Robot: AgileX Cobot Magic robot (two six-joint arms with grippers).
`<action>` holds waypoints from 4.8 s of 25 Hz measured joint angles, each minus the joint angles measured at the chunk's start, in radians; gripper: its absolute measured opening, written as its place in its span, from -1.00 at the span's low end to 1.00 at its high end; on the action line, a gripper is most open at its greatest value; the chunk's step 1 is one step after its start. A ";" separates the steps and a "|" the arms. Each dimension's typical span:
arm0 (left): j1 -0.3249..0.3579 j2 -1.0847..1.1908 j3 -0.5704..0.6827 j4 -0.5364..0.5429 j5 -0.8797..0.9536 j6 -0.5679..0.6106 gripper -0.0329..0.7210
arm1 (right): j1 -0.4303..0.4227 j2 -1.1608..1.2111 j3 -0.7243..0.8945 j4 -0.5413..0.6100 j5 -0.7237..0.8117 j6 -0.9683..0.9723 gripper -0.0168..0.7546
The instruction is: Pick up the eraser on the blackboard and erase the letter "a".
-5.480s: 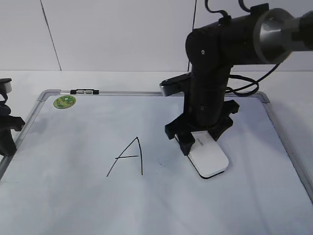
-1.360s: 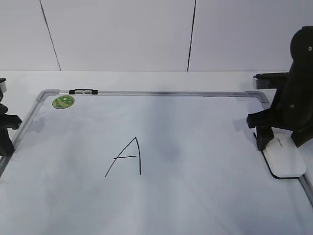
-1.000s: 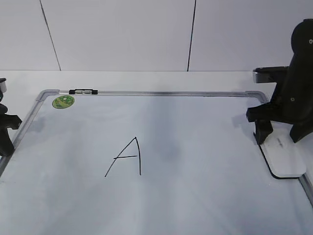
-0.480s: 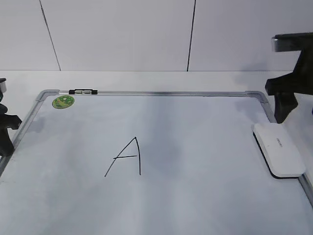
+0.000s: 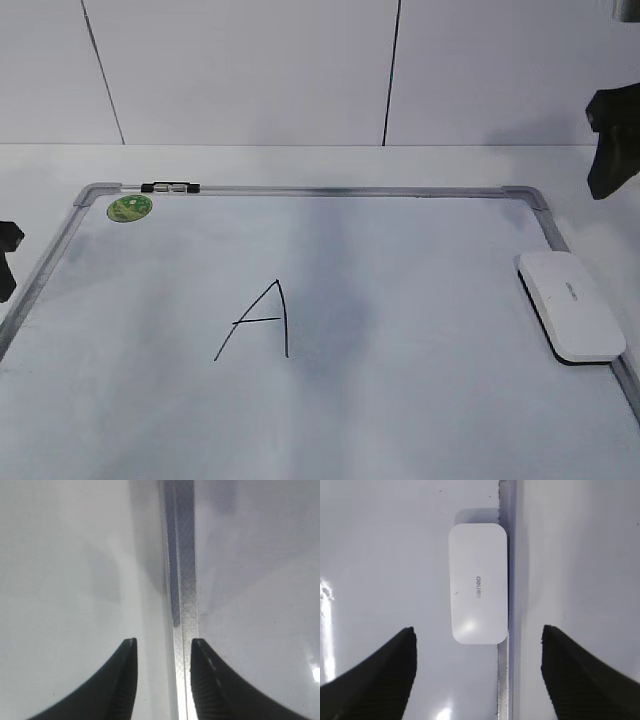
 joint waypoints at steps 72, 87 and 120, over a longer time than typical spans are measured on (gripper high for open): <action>-0.103 -1.730 0.552 0.097 0.415 -0.184 0.18 | 0.000 -1.305 0.816 0.036 -0.031 -0.163 0.55; -0.103 -1.730 0.601 0.097 0.262 -0.186 0.18 | 0.000 -1.305 0.845 0.036 -0.080 -0.163 0.55; -0.083 -1.798 0.605 0.089 0.260 -0.187 0.18 | -0.207 -1.510 0.847 0.034 -0.081 -0.163 0.55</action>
